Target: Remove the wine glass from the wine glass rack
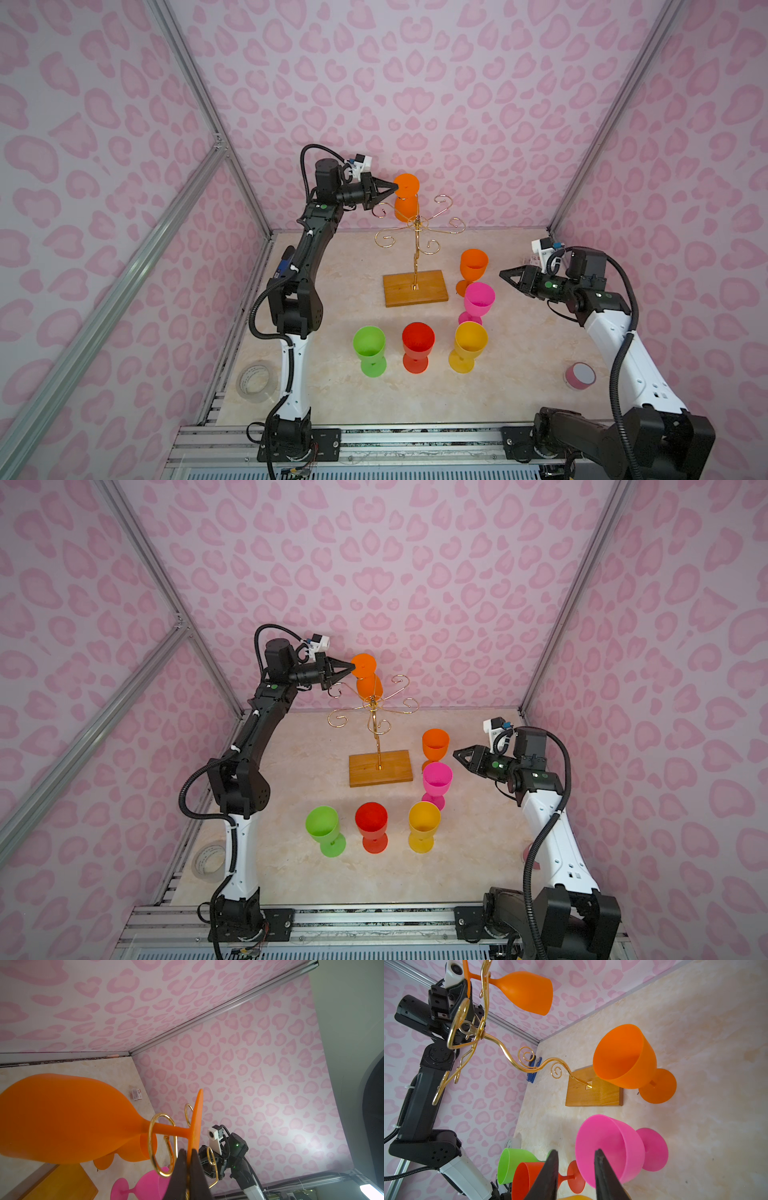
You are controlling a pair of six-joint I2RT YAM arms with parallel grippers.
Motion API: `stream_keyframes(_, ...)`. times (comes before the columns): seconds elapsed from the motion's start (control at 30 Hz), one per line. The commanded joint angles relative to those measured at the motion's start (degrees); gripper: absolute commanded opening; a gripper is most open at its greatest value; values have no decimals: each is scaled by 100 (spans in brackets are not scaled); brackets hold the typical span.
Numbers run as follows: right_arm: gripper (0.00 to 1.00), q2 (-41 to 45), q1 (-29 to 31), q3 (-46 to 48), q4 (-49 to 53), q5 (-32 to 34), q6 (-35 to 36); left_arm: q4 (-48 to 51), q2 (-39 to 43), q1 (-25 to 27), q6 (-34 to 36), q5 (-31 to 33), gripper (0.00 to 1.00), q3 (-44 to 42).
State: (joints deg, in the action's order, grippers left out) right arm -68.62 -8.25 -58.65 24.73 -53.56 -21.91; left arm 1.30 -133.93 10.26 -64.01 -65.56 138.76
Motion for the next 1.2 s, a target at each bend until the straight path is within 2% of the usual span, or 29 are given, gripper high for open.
stream_keyframes(0.0, 31, -7, 8, 35, -118, -39, -6, -496, -59, 36, -103, -131, 2, 64)
stream_keyframes(0.63, 31, 33, 8, 134, -179, -44, -24, -557, 128, 152, -47, -561, 2, -79)
stream_keyframes(1.17, 31, 49, 8, 190, -195, -49, -12, -567, 278, 67, 16, -669, 2, -140)
